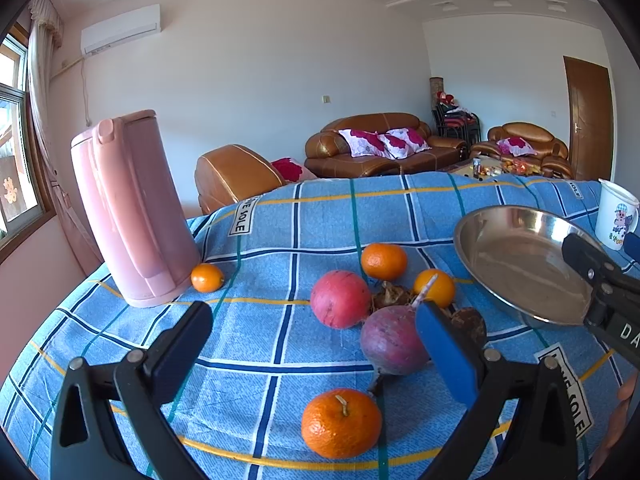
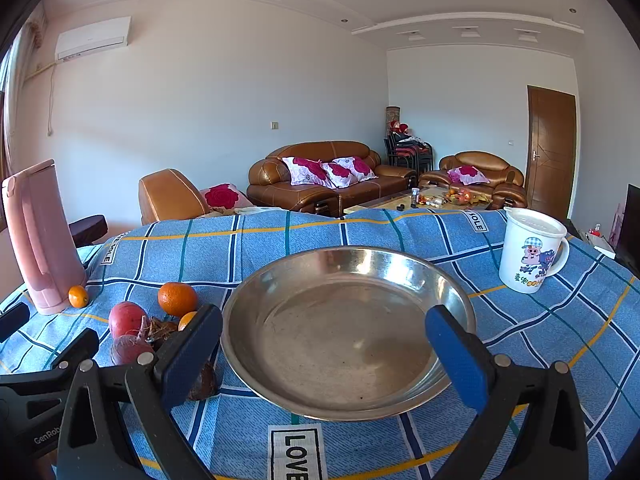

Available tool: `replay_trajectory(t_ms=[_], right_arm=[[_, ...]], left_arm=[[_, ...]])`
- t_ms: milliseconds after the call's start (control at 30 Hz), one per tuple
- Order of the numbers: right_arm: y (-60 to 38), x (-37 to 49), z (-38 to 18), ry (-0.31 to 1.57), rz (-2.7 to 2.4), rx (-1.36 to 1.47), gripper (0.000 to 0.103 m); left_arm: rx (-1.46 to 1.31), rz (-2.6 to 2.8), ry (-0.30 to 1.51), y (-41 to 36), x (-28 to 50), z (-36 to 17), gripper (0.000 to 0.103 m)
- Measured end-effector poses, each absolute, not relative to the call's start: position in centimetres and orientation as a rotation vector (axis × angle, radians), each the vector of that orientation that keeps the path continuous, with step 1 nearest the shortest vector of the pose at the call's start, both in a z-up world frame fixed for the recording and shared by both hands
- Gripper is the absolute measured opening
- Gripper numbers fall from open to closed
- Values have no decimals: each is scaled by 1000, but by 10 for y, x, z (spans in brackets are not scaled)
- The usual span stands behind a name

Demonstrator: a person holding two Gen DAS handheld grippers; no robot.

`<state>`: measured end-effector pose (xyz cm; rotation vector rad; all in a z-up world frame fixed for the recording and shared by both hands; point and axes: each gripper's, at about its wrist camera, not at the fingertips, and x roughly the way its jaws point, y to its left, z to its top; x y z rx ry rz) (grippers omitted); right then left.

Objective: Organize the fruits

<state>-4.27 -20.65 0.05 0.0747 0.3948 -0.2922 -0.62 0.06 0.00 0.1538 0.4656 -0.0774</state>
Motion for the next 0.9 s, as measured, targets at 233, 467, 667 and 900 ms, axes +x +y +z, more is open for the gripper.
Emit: replay_trajectory(t_ms=[233, 467, 667, 900], right_arm=[[-206, -42, 0, 396, -292, 74, 102], [-206, -42, 1, 396, -292, 74, 102], [-207, -42, 1, 396, -292, 72, 102], [-206, -42, 1, 396, -291, 72, 102]], left_arm=[[154, -78, 467, 1, -6, 0, 103], [153, -77, 469, 1, -6, 0, 103], [152, -76, 471, 2, -6, -1, 103], [151, -76, 472, 2, -5, -1, 103]])
